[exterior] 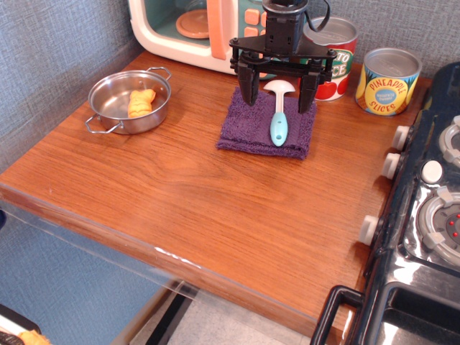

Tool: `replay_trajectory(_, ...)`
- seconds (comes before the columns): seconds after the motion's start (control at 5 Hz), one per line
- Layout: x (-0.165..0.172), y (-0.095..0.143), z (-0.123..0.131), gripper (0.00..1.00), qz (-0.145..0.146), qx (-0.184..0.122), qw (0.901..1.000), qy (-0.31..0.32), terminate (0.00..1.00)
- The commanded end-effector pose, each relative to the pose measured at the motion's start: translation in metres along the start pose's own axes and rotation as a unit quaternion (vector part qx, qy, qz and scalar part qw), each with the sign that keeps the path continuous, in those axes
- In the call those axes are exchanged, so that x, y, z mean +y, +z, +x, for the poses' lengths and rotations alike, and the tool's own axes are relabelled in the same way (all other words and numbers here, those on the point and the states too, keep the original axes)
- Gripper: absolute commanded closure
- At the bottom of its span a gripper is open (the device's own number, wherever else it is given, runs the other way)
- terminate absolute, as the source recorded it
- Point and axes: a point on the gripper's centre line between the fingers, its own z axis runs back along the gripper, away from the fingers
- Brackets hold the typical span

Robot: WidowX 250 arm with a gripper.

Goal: PLACE THE ORANGE COLOUR VEGETABLE NEAR VIOLET COLOUR CLOTH

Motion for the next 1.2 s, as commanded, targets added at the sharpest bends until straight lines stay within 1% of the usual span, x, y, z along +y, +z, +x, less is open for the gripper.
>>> replay_trajectory(0.0, 0.0, 0.0, 0.0, 0.0, 0.0, 0.0, 1.0, 0.0, 0.0)
replay_trajectory(0.2, 0.015, 0.002, 0.011, 0.0, -0.033, 0.002, 0.999, 0.029, 0.0)
replay_trajectory(0.4, 0.035, 0.014, 0.018, 0.0, -0.05, -0.005, 0.9979, 0.041, 0.0)
replay_trajectory(0.6, 0.066, 0.034, 0.022, 0.0, -0.053, -0.026, 0.9963, 0.062, 0.0)
replay_trajectory(0.8, 0.102, 0.039, 0.027, 0.0, -0.032, -0.042, 0.9961, 0.071, 0.0)
replay_trajectory(1.0, 0.134, 0.04, 0.027, 0.0, -0.024, -0.048, 0.9947, 0.087, 0.0)
